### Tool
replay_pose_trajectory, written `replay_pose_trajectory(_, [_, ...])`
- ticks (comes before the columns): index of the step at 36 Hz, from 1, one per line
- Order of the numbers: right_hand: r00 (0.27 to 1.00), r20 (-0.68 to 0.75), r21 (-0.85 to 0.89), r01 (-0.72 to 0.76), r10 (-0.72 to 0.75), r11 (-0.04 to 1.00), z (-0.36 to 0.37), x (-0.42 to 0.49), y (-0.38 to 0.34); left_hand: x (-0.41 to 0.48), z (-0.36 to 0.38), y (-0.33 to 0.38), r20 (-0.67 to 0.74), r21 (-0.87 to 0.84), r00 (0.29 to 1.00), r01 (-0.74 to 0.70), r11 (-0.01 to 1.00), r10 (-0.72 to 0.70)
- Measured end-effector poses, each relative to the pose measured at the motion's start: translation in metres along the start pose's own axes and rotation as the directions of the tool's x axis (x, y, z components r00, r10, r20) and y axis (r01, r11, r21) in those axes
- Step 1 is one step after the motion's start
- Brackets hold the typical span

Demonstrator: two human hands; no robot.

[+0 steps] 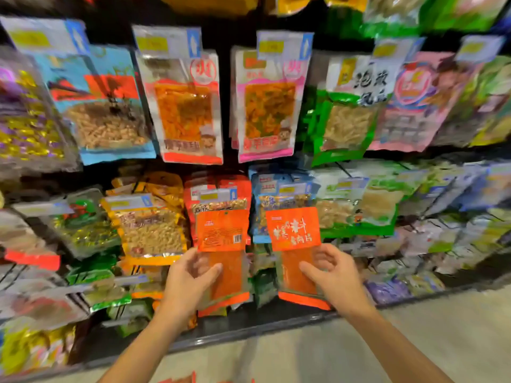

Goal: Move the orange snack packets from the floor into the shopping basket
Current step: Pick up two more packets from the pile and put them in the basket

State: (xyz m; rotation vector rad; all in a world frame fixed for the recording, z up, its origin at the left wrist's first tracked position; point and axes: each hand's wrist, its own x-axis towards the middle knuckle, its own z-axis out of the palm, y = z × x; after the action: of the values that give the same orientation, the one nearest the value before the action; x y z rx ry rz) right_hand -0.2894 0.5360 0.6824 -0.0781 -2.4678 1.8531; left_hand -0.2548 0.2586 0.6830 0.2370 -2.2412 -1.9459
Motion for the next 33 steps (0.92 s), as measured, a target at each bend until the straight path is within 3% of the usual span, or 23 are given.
replay_pose_trajectory(5, [0.970, -0.219, -0.003, 0.107, -0.105, 0.994, -0.067, -0.045, -0.068, -0.005, 0.037, 0.081, 0.188, -0.012, 0.958, -0.217, 0.976, 0.215])
replay_pose_trajectory(11, [0.849, -0.504, -0.063, 0.145, -0.157, 0.987, -0.133, -0.125, -0.106, -0.033, 0.100, 0.146, 0.414, -0.159, 0.823, -0.357, 0.921, 0.390])
replay_pose_trajectory(22, [0.546, -0.835, -0.070, 0.020, -0.069, 0.997, -0.235, -0.308, -0.119, -0.160, 0.213, 0.189, 0.678, -0.378, 0.599, -0.215, 0.901, 0.427])
replay_pose_trajectory(28, [0.396, -0.918, -0.026, 0.006, -0.027, 1.000, -0.276, -0.414, -0.121, -0.253, 0.259, 0.214, 0.781, -0.400, 0.456, -0.161, 0.902, 0.427])
replay_pose_trajectory(33, [0.301, -0.953, -0.034, -0.059, -0.015, 0.998, -0.314, -0.506, -0.119, -0.340, 0.302, 0.236, 0.839, -0.398, 0.315, -0.202, 0.895, 0.444])
